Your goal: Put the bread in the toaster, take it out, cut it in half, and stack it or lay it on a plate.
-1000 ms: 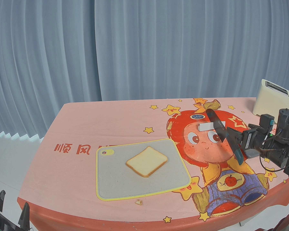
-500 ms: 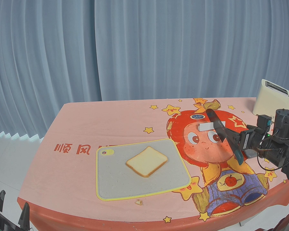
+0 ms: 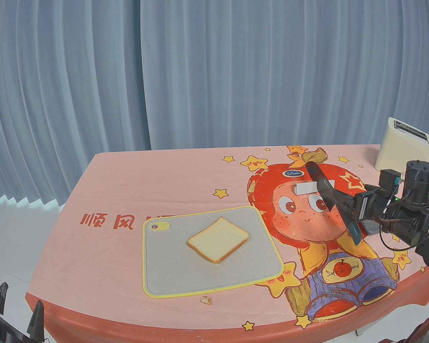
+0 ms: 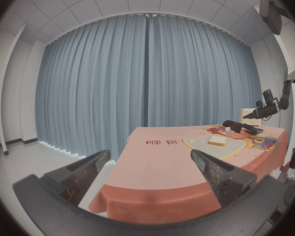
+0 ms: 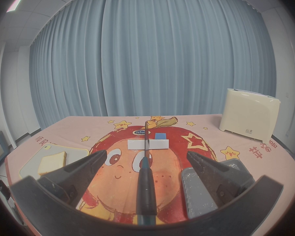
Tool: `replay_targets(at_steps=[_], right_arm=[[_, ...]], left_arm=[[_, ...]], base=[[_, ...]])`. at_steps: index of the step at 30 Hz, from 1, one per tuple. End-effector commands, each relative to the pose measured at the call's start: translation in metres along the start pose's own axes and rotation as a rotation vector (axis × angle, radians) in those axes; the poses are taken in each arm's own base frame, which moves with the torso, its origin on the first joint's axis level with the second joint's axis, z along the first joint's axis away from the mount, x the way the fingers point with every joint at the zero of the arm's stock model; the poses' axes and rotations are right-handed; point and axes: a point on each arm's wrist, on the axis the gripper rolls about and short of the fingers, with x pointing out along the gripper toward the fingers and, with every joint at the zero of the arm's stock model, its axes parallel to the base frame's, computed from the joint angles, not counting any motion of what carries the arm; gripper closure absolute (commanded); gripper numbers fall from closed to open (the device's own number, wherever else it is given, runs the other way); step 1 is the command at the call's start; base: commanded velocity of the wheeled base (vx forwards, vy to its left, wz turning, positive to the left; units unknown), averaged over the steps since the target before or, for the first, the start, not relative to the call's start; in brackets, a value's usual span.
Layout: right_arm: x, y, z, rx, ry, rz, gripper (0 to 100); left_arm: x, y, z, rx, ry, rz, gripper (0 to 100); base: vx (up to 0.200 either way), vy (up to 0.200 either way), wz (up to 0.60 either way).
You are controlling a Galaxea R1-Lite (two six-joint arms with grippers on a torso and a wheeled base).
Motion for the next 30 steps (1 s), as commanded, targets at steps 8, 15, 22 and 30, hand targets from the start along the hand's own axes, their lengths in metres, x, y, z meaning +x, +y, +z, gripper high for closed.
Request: replay_targets(at_steps=[8, 15, 22, 30], right_arm=[[0.014, 0.000, -0.007, -0.005, 0.040, -0.009, 0], [0.019, -0.001, -0.014, -0.008, 0.072, -0.013, 0], [0.030, -0.002, -0.020, -0.002, 0.063, -0.018, 0], [0.030, -0.001, -0.027, -0.008, 0.083, -0.014, 0]], left_arm=[[0.001, 0.000, -0.005, 0.000, 0.018, 0.001, 0], [0.001, 0.000, -0.005, 0.000, 0.018, 0.001, 0], [0.001, 0.000, -0.005, 0.000, 0.018, 0.001, 0], [0.001, 0.000, -0.005, 0.000, 0.018, 0.001, 0]], base=[[0.000, 0.000, 0.00], [0.000, 0.000, 0.00], [0.000, 0.000, 0.00], [0.000, 0.000, 0.00]])
